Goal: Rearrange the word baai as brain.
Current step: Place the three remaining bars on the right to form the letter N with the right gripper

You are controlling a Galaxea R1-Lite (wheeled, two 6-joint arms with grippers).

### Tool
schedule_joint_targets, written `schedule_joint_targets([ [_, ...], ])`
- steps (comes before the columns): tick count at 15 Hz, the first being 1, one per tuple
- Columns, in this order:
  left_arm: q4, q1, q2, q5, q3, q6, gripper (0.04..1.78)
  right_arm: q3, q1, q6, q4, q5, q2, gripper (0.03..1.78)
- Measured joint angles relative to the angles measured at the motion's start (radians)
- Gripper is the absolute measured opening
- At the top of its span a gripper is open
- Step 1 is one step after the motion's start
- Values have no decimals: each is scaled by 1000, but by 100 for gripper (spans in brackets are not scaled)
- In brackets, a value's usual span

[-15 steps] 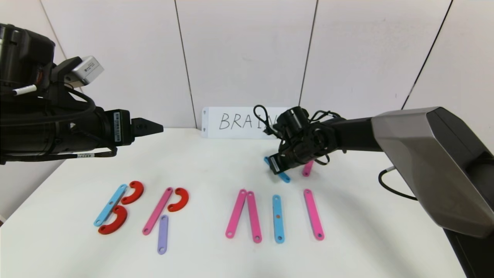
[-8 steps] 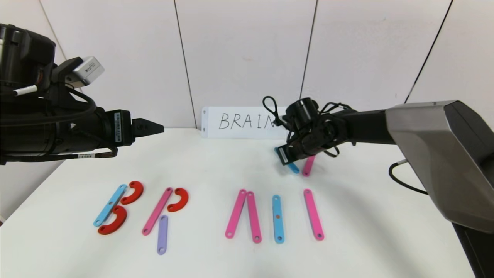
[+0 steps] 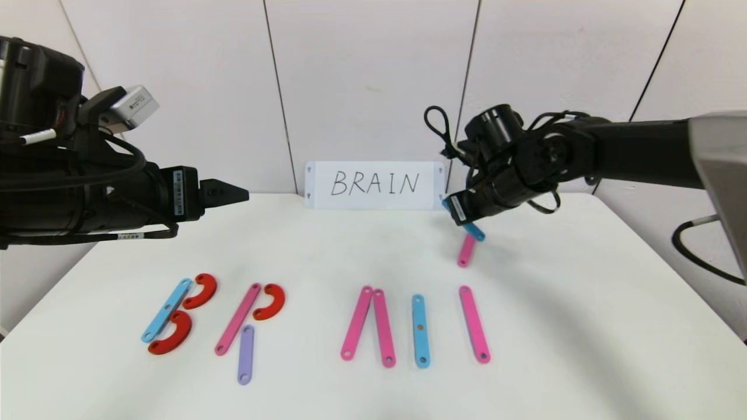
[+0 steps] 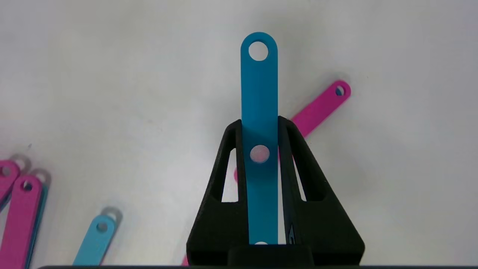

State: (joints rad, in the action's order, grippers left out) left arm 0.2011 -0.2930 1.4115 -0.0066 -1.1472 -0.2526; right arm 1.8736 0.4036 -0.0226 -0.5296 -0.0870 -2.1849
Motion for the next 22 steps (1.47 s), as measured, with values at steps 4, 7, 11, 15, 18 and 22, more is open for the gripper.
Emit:
schedule_joint_targets([
  [4,1,0,-4,-1,0,0,169,-197,-4,41,-26,-4,144,28],
  [7,1,0,-8,-2,0,0,169,-409,3,90,27,-4,264,28],
  [11,1,-1,-11,-3,0,0,169,-733,21,117,222,-3,408,28],
  [15,1,-2,-9,-2,1,0,169,-939,46,145,372,13,490,28],
  [18,2,-2,-8,-3,1,0,169,-1023,53,135,441,71,512,28],
  [22,2,-4,-8,-3,2,0,169,-1092,44,45,465,173,530,28],
])
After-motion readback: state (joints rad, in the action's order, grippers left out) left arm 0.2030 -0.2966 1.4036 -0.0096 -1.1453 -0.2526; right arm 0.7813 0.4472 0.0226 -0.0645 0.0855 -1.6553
